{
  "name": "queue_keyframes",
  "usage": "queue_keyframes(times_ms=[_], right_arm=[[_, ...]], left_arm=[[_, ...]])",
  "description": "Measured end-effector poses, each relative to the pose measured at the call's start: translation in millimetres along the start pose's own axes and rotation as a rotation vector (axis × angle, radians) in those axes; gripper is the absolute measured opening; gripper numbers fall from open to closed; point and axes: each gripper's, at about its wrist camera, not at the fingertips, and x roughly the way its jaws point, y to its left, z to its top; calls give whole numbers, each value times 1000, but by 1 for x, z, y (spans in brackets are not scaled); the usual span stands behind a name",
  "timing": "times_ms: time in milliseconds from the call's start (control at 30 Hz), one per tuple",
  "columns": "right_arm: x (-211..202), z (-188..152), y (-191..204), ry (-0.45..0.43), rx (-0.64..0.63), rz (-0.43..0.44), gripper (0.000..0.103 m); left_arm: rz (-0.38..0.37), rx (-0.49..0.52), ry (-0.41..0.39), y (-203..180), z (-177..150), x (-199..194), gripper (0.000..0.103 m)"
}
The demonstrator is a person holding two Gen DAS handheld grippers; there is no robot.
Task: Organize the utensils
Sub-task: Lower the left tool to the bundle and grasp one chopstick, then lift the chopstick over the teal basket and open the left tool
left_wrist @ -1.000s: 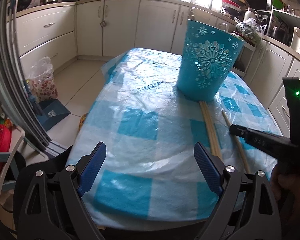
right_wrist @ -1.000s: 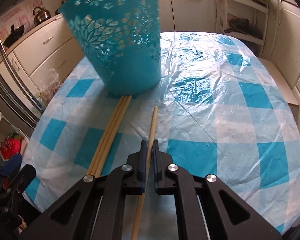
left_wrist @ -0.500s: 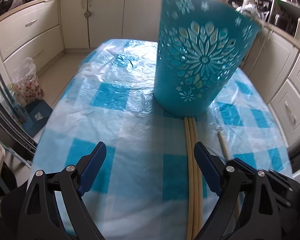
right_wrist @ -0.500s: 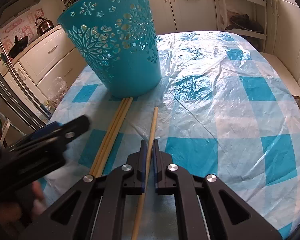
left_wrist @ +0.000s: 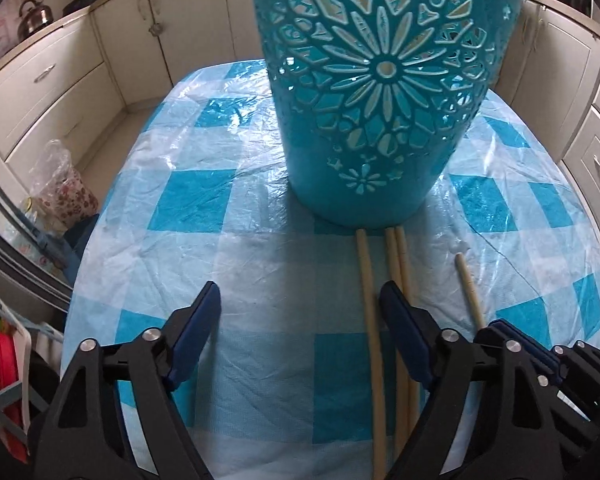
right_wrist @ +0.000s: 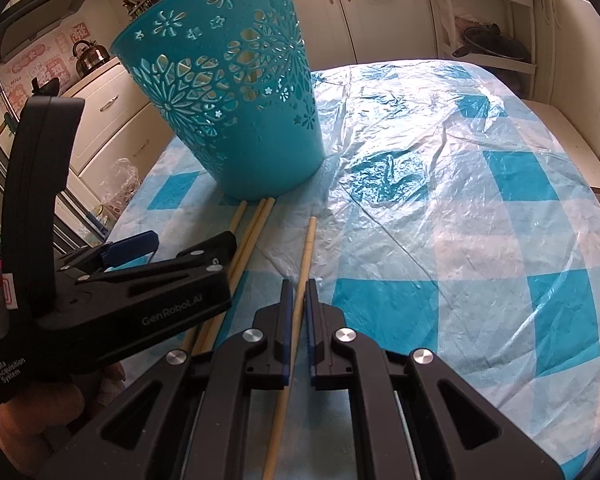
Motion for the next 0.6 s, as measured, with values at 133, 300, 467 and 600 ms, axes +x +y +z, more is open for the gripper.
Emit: queue_keyframes(times_ms=[133, 300, 467, 600], right_arm=[[2, 3, 3, -6, -4, 12, 19], [5, 4, 12, 2, -56, -32, 17], [4, 4, 8, 6, -43, -29, 12], [3, 3, 8, 3, -39, -29, 12]], left_arm=[[-24, 23, -4, -2, 5, -1, 50], [-93, 72, -2, -9, 5, -2, 7], [-213, 27, 0, 4, -4, -13, 5], [-327, -25, -72, 27, -15, -50, 5]])
